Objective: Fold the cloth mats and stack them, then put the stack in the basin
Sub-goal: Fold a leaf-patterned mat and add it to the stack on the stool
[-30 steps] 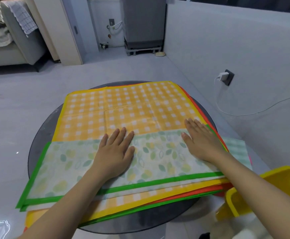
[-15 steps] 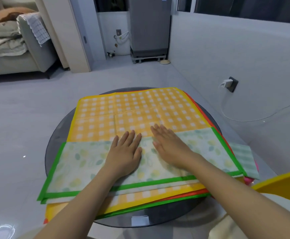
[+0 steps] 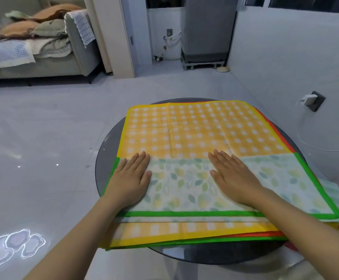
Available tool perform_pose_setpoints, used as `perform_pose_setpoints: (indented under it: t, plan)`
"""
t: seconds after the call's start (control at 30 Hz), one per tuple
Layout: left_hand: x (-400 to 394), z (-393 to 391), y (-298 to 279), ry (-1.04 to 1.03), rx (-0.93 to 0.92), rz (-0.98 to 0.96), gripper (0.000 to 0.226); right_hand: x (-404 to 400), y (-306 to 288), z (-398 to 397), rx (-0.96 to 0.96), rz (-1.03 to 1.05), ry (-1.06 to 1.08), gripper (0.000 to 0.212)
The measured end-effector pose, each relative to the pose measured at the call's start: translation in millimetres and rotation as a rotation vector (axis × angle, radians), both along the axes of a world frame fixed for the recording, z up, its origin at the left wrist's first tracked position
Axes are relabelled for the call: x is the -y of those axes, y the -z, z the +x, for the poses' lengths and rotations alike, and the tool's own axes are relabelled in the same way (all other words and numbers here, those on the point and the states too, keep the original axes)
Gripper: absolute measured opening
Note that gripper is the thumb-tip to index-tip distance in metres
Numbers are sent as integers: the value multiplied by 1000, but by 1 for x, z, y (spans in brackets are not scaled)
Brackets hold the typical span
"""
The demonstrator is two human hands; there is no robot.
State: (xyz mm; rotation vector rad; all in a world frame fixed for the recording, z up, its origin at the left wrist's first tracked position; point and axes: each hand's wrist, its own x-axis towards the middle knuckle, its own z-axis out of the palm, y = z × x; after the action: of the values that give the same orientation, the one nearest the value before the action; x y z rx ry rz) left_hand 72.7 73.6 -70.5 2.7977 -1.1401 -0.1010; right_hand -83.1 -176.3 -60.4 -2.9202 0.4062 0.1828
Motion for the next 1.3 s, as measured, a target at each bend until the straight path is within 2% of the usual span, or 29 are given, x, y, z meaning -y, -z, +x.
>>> perform_pose_setpoints:
  t: [0.07, 0.2, 0.3, 0.47, 0.57, 0.63, 0.8, 1.0, 1.1, 1.3]
  plan:
    - [-3, 0, -2, -17, 9, 21, 87, 0, 0, -1, 2, -1, 3, 55]
    - [2, -3, -6, -59, -19, 116, 67, -1, 0, -1, -3, 0, 14, 55]
    - [2, 1, -18, -111, 42, 157, 61, -4, -2, 2, 16, 12, 16, 54]
    - [2, 15, -35, -158, 74, 61, 64, -29, -12, 5, 141, 135, -113, 51]
    - [6, 20, -39, -179, 84, 10, 69, -49, -17, 6, 143, 259, -170, 52]
    - [6, 23, -43, -209, 79, -62, 67, -58, -16, 6, 118, 259, -191, 59]
    - [-11, 32, -47, -306, -164, -355, 45, -64, -10, 8, 35, 182, -213, 82]
    - [-30, 36, -52, -452, -401, -557, 46, -66, -8, 10, -23, 157, -221, 100]
    - [-36, 37, -58, -499, -530, -730, 41, -66, -11, 11, -52, 145, -225, 95]
    - [-32, 27, -86, -462, -865, -1005, 25, -68, -13, 9, -39, 146, -224, 89]
